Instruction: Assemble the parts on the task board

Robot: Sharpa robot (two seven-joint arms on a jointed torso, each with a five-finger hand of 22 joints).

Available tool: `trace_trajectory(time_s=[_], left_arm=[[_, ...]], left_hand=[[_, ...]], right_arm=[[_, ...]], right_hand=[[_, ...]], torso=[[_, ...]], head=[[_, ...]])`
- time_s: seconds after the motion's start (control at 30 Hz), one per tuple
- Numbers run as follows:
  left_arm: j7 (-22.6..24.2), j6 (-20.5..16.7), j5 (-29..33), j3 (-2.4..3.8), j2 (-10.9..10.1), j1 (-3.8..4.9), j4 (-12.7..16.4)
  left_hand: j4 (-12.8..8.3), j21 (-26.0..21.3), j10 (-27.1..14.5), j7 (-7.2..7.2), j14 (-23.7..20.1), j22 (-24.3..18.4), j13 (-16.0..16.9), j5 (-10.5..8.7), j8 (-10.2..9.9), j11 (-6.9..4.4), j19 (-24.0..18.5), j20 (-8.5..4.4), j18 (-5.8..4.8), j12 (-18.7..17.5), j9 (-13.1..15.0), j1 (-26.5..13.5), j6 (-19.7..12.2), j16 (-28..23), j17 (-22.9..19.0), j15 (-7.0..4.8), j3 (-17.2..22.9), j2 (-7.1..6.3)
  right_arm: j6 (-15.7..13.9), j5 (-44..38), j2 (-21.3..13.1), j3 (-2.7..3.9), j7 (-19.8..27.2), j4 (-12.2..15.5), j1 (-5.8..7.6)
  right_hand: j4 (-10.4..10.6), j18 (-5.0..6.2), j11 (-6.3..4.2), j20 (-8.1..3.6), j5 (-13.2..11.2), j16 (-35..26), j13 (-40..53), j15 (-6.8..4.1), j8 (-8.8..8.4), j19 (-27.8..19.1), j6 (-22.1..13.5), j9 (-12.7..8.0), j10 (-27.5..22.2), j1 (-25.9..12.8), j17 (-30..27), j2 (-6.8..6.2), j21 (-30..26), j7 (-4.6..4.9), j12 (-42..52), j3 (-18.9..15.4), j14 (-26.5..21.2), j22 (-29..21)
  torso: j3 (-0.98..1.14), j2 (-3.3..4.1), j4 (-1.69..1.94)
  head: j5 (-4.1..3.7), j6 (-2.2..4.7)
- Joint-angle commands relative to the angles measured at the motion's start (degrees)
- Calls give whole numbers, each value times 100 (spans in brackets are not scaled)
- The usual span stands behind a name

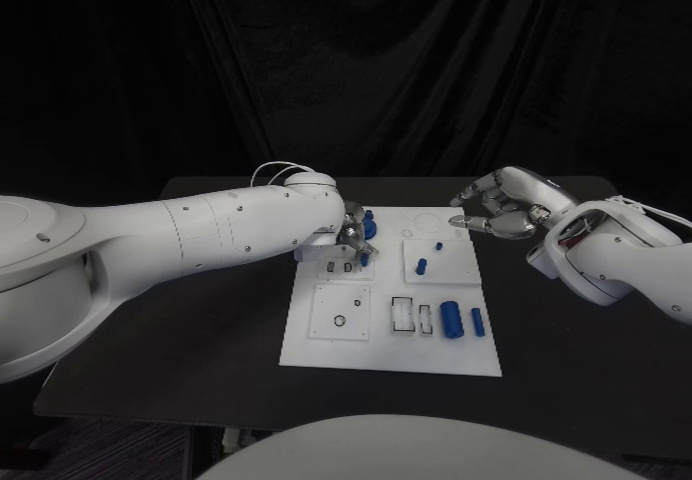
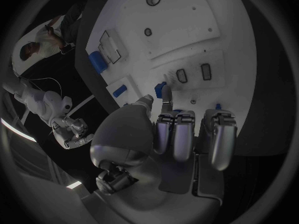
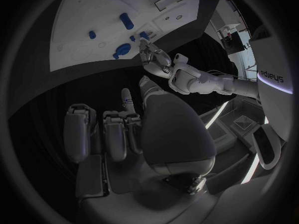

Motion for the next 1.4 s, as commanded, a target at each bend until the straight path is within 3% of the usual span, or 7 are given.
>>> trace_trajectory(time_s=[0.03,0.47,0.8,0.83,0.97,1.13,1.4], left_arm=[[73,131,17,4,18,-20,-14],[29,200,17,3,32,-30,-38],[17,253,17,3,32,-35,-49],[19,256,17,3,32,-36,-50],[29,274,17,3,28,-40,-52],[38,276,17,3,16,-44,-40],[10,213,17,3,-66,-46,40]], left_hand=[[-34,-17,605,-14,596,1360,1509,38,-32,-10,494,-32,7,20,9,57,37,15,1508,-12,12,10],[-141,-26,605,-21,596,1337,1509,99,-117,-16,477,-36,13,20,58,130,53,15,1508,-17,116,6],[-245,-38,605,-24,596,1305,1509,273,-219,-19,454,-41,22,20,120,152,78,15,1508,-22,247,-33],[-261,-40,605,-25,596,1300,1509,315,-234,-21,450,-43,23,20,131,153,85,15,1508,-22,273,-37],[-395,-45,605,-37,596,1298,1509,791,-350,-33,451,-54,24,20,213,168,115,15,1508,-35,527,-103],[-515,-50,605,-38,596,1295,1509,1168,-448,-38,450,-62,25,20,303,118,144,15,1508,-42,857,-212],[-665,-58,605,-45,596,1282,1509,1381,-534,-47,442,-71,29,20,426,-8,192,15,1508,-50,1262,-378]], right_arm=[[44,-6,5,5,-63,-7,-14],[86,-6,10,5,-84,-12,-17],[119,-6,18,5,-74,-28,-21],[122,-6,19,5,-74,-30,-23],[134,-6,22,5,-79,-40,-32],[146,-6,20,5,-88,-52,-41],[154,-6,5,5,-106,-55,-45]], right_hand=[[-4,-25,31,41,31,-29,1508,53,-2,237,54,-10,607,12,1458,26,-22,-7,16,47,583,1242],[-5,-23,30,41,37,-28,1508,53,-2,234,58,-12,607,17,1459,29,-28,-7,16,49,583,1240],[-11,-21,29,42,61,-35,1508,53,0,231,68,-15,607,28,1451,27,-36,-8,16,50,581,1237],[-11,-21,29,42,61,-35,1508,53,0,231,68,-15,607,28,1451,27,-36,-8,16,50,581,1237],[-13,-22,29,42,75,-33,1508,53,0,232,74,-17,607,34,1453,30,-35,-9,16,52,581,1237],[-13,-22,29,42,75,-33,1508,53,0,232,74,-17,607,34,1453,30,-35,-9,16,52,581,1237],[-15,-21,28,42,89,-35,1508,52,0,231,79,-19,607,42,1450,36,-37,-10,16,56,581,1237]], torso=[[-2,4,1],[-6,2,4],[-4,-2,2],[-3,-2,0],[-2,-2,0],[0,-4,3],[-2,-6,-2]], head=[[8,0],[16,0],[26,0],[30,0],[34,0],[34,0],[36,0]])
